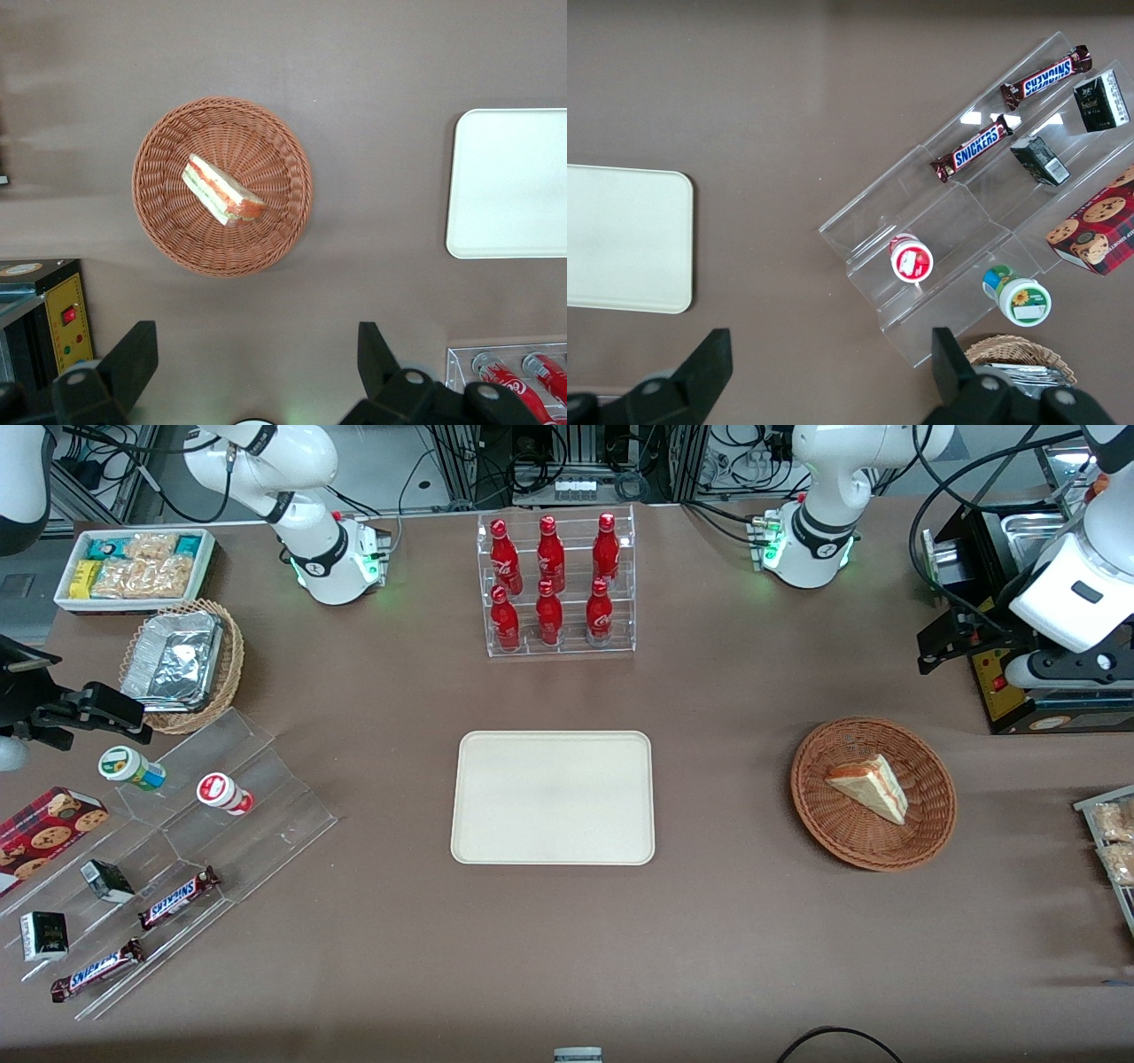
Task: Place sandwich from basket to tray
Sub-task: 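Move the left gripper from its rest pose toward the wicker basket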
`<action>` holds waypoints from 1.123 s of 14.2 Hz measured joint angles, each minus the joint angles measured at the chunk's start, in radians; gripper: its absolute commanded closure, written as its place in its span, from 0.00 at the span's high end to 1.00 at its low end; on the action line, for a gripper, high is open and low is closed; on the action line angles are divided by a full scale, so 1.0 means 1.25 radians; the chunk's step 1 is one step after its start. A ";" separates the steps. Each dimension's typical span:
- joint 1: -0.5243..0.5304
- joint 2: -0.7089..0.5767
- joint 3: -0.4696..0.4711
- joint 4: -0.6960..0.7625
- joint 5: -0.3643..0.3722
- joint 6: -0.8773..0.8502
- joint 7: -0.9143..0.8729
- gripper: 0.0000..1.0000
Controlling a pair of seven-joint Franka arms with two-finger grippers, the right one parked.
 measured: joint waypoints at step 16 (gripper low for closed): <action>0.012 0.037 0.145 -0.002 0.008 -0.005 0.000 1.00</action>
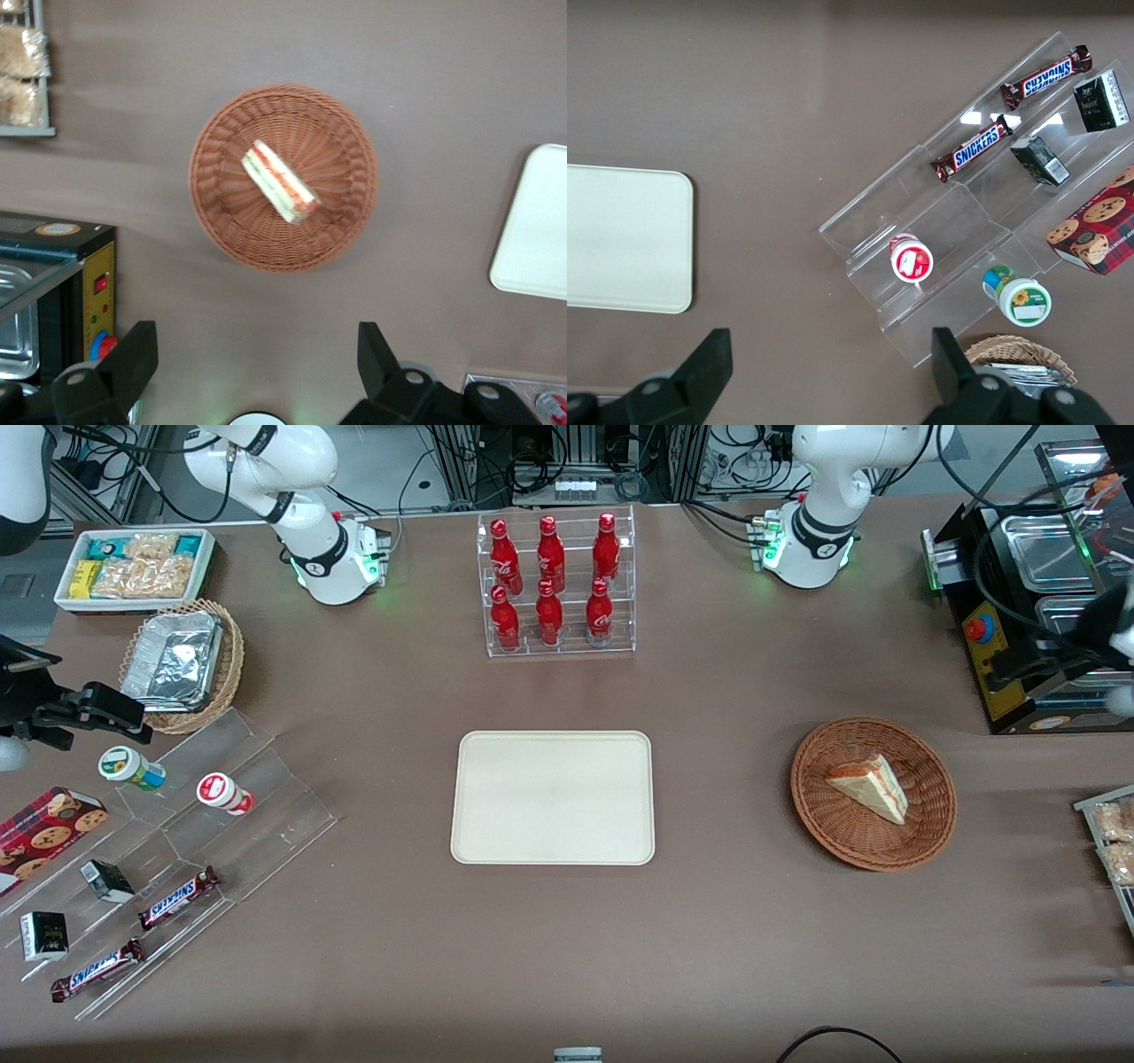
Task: Place sandwich from basket to tray
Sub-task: 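Move the left gripper from its rest pose toward the wicker basket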
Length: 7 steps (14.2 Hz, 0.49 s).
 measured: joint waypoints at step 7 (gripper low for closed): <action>0.002 0.062 0.070 -0.075 0.010 0.076 -0.099 1.00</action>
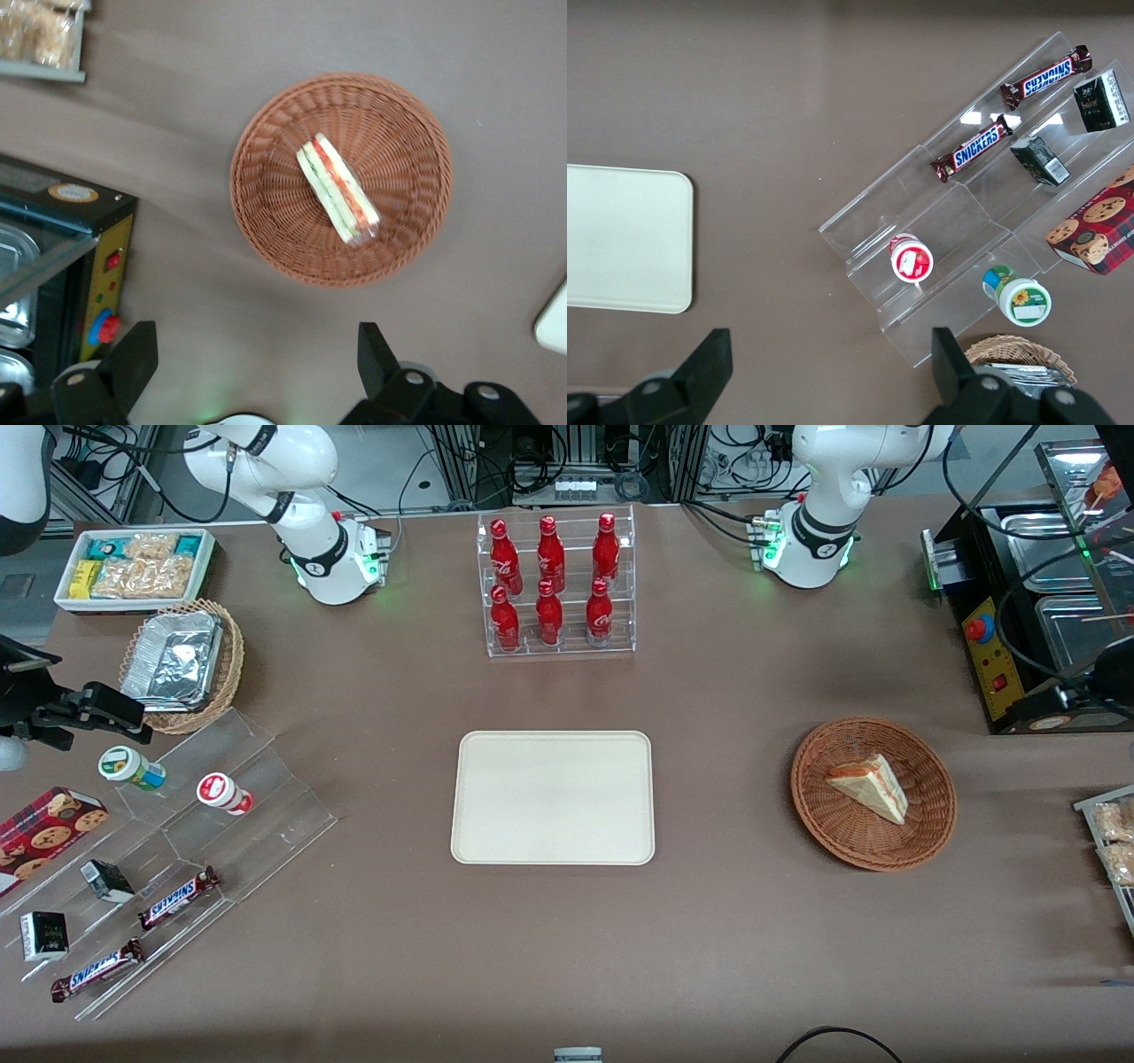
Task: Place sandwich from basket to tray
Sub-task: 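Move the left gripper from its rest pose toward the wicker basket, then lower the left gripper into the basket and grasp the wrapped sandwich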
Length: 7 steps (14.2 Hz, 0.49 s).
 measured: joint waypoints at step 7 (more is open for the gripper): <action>-0.001 0.003 0.010 -0.195 -0.003 0.198 -0.208 1.00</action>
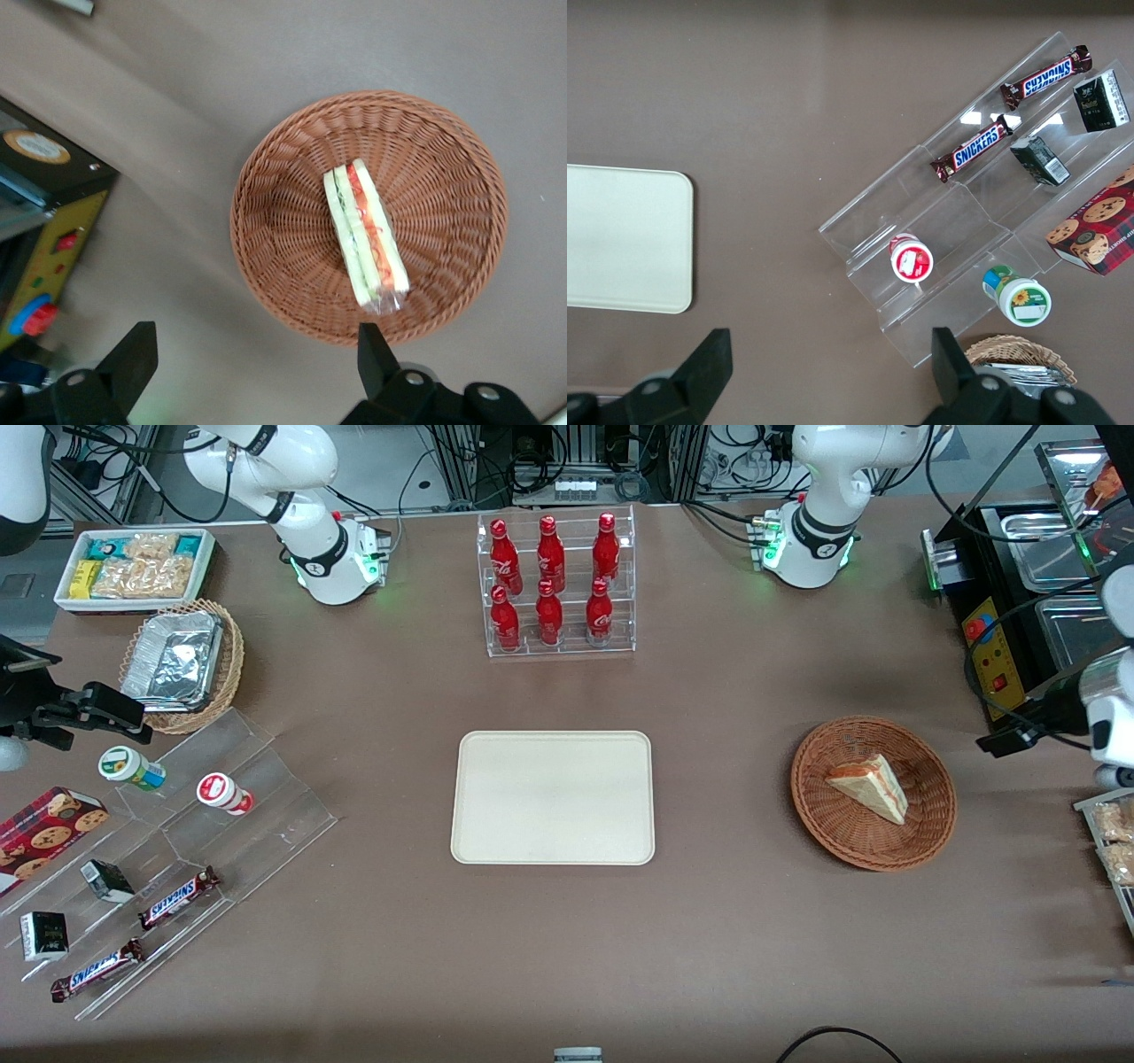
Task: Place sandwich from basket to tray
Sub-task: 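Lower the left gripper into the basket and grasp the wrapped sandwich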
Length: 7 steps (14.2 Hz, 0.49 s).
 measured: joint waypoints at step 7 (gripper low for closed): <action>-0.019 0.056 -0.010 -0.130 -0.074 0.240 -0.207 1.00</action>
